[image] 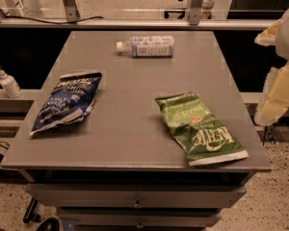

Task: Move blue chip bag near green jalapeno chip bag

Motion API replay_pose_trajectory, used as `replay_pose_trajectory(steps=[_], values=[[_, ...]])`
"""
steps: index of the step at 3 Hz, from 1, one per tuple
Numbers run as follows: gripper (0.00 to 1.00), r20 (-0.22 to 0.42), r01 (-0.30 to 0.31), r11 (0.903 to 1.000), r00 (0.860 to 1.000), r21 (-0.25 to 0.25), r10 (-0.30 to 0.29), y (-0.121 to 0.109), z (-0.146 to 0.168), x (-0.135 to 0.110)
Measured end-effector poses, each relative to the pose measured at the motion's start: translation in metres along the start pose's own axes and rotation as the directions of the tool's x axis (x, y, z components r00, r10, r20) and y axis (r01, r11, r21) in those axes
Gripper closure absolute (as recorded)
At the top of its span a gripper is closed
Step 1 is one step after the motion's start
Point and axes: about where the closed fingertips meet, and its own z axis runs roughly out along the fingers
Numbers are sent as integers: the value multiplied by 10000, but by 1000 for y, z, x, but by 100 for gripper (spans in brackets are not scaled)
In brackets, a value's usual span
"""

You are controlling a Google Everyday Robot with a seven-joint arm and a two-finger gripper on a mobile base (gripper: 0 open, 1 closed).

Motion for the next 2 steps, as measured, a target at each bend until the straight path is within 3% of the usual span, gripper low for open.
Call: replay_pose_trajectory(steps=[1,2], values=[[0,2,1,10000,10000,0,-1,0,0,0],[0,671,486,9988,9966,9,-485,-8,15,-32]])
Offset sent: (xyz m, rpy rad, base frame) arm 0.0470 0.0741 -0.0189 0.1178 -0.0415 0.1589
